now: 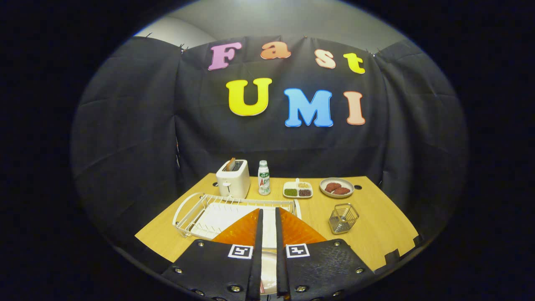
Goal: Take the plate from the dish rack, then take the spoon from the basket and place it into the plate.
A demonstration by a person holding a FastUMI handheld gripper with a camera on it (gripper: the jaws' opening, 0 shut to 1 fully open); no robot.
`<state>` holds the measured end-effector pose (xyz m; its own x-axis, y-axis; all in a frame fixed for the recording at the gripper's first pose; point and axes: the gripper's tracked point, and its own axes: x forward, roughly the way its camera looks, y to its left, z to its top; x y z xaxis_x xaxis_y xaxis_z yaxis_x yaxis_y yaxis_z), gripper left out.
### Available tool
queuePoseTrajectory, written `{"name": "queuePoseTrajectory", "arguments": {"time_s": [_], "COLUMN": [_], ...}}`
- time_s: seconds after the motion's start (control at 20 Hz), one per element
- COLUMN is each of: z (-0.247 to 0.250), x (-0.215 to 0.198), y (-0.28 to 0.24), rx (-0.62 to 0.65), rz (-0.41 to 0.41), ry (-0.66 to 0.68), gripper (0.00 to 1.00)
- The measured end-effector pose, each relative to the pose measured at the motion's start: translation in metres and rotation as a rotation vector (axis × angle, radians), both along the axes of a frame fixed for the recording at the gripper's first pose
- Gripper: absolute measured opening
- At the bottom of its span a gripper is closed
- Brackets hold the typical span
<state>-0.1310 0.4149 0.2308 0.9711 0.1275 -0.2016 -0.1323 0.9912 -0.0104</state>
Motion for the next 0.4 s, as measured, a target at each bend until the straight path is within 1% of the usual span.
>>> {"name": "queuePoseTrajectory", "arguments": {"time_s": [0.05, 0.1, 0.15, 0.2, 0.25, 0.3, 0.4], "z": [0.014, 0.029, 0.041, 0.053, 0.064, 0.073, 0.092], "x": [0.002, 0.003, 0.004, 0.003, 0.004, 0.007, 0.004], "y": [-0.003, -0.009, -0.014, -0.015, -0.016, -0.02, -0.024], "rx": [-0.001, -0.009, -0.013, -0.012, -0.008, -0.007, -0.001], "rz": [-0.005, -0.022, -0.028, -0.032, -0.031, -0.035, -0.029], "ry": [-0.033, -0.068, -0.097, -0.133, -0.162, -0.188, -0.255], "gripper": [0.15, 0.3, 0.41, 0.45, 0.45, 0.54, 1.0]}}
